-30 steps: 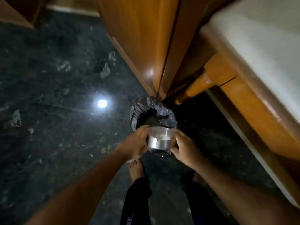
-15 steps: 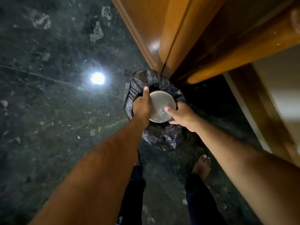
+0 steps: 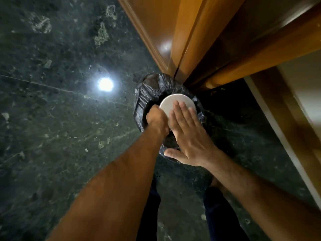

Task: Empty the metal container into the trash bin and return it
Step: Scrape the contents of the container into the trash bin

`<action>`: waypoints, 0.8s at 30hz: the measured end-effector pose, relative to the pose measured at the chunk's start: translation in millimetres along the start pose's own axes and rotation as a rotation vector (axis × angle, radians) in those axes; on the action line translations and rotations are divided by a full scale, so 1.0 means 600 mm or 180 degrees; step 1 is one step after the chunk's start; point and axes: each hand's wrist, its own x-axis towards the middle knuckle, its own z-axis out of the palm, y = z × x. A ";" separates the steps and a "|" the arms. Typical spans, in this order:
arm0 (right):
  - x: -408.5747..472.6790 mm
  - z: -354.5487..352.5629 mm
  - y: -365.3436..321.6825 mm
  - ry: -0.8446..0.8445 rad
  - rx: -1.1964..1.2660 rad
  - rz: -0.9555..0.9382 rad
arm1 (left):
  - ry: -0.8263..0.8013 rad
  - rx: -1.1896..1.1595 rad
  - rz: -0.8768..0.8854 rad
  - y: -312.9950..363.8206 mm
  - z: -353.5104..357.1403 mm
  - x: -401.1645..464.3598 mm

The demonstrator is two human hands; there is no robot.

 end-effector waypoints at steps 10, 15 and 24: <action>0.033 -0.008 0.000 0.0122 0.0021 0.0148 | 0.0116 0.0250 0.0081 -0.018 -0.010 -0.009; -0.002 0.011 0.004 0.0171 0.0260 0.0366 | 0.0432 0.0275 0.0055 -0.019 -0.015 -0.005; -0.006 0.024 -0.028 0.0040 0.0279 0.0056 | 0.0382 -0.0176 -0.0062 -0.022 -0.012 0.007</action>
